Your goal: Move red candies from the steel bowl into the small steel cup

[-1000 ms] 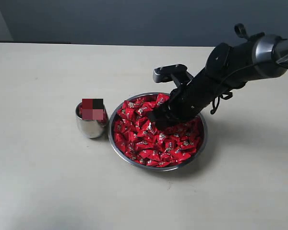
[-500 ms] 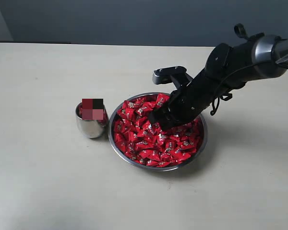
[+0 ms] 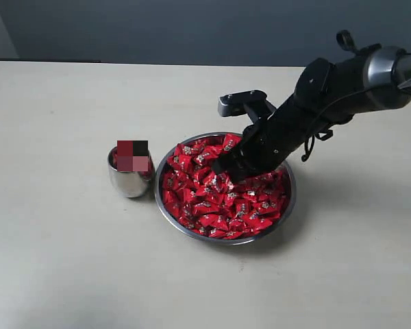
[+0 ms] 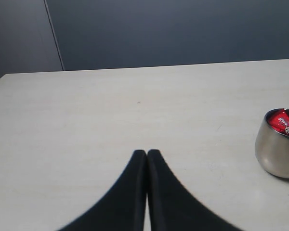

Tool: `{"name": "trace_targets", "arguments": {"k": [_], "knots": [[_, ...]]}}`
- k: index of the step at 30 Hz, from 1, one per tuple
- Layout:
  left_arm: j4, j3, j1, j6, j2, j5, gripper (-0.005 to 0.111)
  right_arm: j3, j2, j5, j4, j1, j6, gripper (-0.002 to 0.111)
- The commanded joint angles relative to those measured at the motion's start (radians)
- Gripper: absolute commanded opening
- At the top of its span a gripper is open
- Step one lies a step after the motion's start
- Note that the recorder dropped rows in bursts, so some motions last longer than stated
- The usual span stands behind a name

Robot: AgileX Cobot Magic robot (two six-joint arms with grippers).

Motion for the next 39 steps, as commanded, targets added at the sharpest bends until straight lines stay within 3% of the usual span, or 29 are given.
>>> {"name": "trace_targets", "arguments": {"k": [1,9,21,39], "knots": [[-0.002,0.004,0.001,-0.001,-0.004,-0.002,0.000,-0.017,-0.058,-0.010,-0.028,-0.004,-0.005,-0.001],[-0.002,0.004,0.001,-0.001,-0.004,-0.002,0.000,-0.017,-0.191,-0.058,-0.161,-0.004,0.122,-0.001],[-0.002,0.004,0.001,-0.001,-0.004,-0.002,0.000,-0.015,-0.238,-0.004,-0.161,-0.004,0.130,-0.001],[-0.002,0.004,0.001,-0.001,-0.004,-0.002,0.000,-0.017,-0.234,-0.018,0.145,-0.001,-0.101,-0.001]]}}
